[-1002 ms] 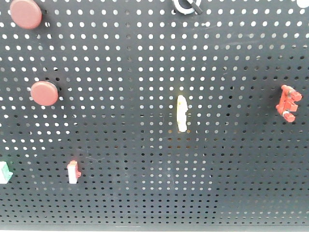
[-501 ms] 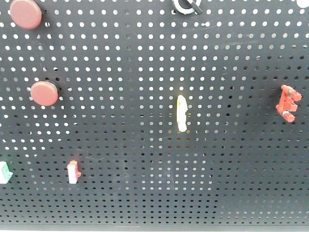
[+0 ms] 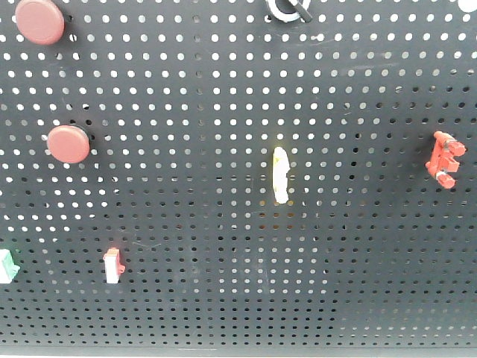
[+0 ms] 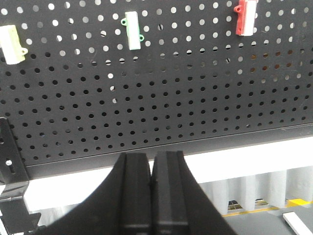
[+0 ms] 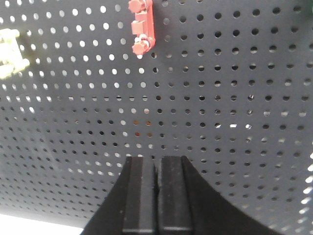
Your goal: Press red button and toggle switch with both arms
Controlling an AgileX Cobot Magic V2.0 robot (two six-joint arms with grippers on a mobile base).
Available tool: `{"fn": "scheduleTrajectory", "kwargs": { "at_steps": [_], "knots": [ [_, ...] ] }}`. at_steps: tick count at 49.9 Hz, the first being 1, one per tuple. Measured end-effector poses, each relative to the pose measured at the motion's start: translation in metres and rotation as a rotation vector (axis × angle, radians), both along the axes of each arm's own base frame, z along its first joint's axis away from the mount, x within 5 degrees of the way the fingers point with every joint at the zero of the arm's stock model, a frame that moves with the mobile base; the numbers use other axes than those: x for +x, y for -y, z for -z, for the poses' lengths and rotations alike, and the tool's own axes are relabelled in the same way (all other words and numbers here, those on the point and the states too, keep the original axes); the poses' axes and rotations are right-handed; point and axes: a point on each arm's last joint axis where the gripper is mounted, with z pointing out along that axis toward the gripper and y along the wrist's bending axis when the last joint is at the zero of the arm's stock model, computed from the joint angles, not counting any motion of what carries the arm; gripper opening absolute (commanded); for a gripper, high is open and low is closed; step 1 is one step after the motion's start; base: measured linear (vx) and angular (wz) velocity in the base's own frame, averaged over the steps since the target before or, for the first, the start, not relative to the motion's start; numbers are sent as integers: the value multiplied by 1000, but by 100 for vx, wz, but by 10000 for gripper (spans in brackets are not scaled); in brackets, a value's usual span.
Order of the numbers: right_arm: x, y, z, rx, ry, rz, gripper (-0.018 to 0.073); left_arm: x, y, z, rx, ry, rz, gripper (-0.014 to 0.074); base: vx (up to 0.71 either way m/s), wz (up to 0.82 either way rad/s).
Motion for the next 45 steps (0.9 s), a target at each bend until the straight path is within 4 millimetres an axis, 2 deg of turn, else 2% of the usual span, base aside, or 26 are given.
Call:
{"fn": "scheduleTrajectory", "kwargs": {
  "at_steps": [5, 8, 15, 20, 38, 45],
  "knots": [
    [-3, -9, -4, 184, -19, -96, -3, 0, 0, 0, 0, 0, 0, 1, 0, 0],
    [-6, -16, -7, 235, 5, -181, -3, 0, 0, 0, 0, 0, 0, 1, 0, 0],
    [-21, -48, -23, 113, 250, -500, -3, 0, 0, 0, 0, 0, 0, 1, 0, 0],
    [-34, -68, -25, 20, 354, -692, -3, 0, 0, 0, 0, 0, 0, 1, 0, 0],
    [-39, -120, -4, 2, 182, -922, -3, 0, 0, 0, 1, 0, 0, 1, 0, 0],
    [-44, -138, 11, -89, 114, -1033, -3, 0, 0, 0, 2, 0, 0, 1, 0, 0]
  ]
}}
